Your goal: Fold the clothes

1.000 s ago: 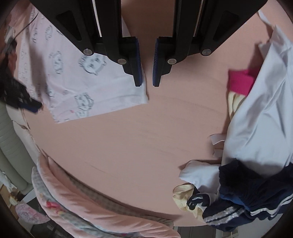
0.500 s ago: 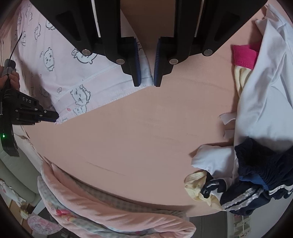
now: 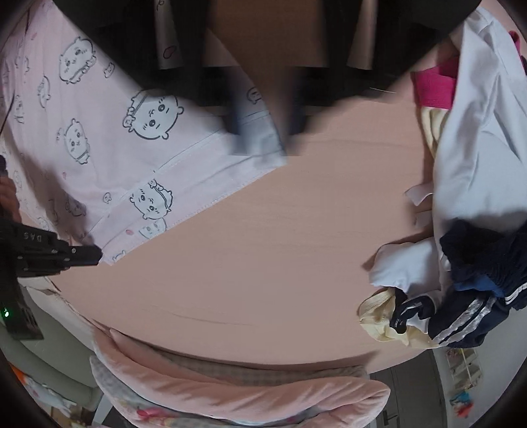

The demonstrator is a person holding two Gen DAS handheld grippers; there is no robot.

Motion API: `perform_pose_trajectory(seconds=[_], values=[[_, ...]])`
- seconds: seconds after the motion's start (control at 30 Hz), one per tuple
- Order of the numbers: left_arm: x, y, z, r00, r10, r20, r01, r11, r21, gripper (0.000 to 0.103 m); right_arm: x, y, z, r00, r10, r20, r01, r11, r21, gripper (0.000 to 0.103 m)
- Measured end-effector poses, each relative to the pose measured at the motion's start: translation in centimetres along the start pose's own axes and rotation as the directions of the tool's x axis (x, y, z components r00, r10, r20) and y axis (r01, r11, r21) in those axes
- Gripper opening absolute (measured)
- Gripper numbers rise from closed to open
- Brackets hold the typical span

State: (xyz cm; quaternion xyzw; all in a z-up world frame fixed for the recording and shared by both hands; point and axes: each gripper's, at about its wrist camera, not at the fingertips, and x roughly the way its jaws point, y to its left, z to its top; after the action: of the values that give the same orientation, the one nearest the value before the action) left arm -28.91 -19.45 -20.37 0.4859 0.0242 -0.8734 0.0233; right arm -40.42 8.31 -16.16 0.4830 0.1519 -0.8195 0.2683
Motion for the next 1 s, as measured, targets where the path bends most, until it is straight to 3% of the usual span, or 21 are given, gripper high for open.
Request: perform_pose_trajectory(seconds=[0.2, 0.4, 0.47, 0.53, 0.57, 0.7, 0.77, 0.83, 1.0], values=[[-2.1, 0.3, 0.5, 0.996, 0.030, 0.085, -0.028, 0.999, -0.021, 0.003, -2.1, -0.2, 0.9, 0.995, 0.046, 0.092, -0.050, 0.998, 0.037, 0.003], [-0.5, 2.4, 0.2, 0.994, 0.075, 0.074, -0.066, 0.992, -0.112, 0.002, -1.1, -1.5, 1.4, 0.995, 0.031, 0.096, -0.040, 0.995, 0.087, 0.003], [0.4, 3.6, 0.0, 0.998, 0.031, 0.046, -0.022, 0.985, -0.169, 0.002, -0.1, -2.3, 1.4, 0.994, 0.056, 0.092, -0.068, 0.989, 0.133, 0.002], [0.7, 4.7, -0.1, 0.999, -0.033, 0.037, 0.041, 0.971, -0.235, 0.002, 1.8, -2.8, 1.4, 0.996, 0.087, 0.034, -0.091, 0.983, 0.160, 0.003], [0.4, 5.0, -0.1, 0.996, -0.080, 0.037, 0.087, 0.961, -0.262, 0.003, 2.8, -2.9, 1.5, 0.995, 0.096, -0.006, -0.094, 0.982, 0.166, 0.003], [-0.6, 4.9, 0.1, 0.979, -0.195, 0.052, 0.201, 0.940, -0.277, 0.006, 1.9, -3.1, 2.6, 0.998, 0.070, 0.006, -0.069, 0.978, 0.195, 0.004], [-0.9, 4.6, 0.2, 0.970, -0.237, 0.056, 0.243, 0.931, -0.272, 0.006, 0.5, -3.5, 2.7, 0.999, 0.019, 0.038, -0.027, 0.976, 0.218, 0.011], [-0.6, 4.2, 0.0, 0.971, -0.237, 0.037, 0.238, 0.935, -0.264, 0.007, -0.1, -3.9, 2.5, 0.999, -0.037, 0.014, 0.033, 0.975, 0.218, 0.041], [-1.5, 5.1, 0.6, 0.972, -0.230, 0.040, 0.232, 0.930, -0.286, 0.007, -0.4, -5.6, 0.7, 1.000, -0.007, -0.031, 0.014, 0.967, 0.254, 0.044]])
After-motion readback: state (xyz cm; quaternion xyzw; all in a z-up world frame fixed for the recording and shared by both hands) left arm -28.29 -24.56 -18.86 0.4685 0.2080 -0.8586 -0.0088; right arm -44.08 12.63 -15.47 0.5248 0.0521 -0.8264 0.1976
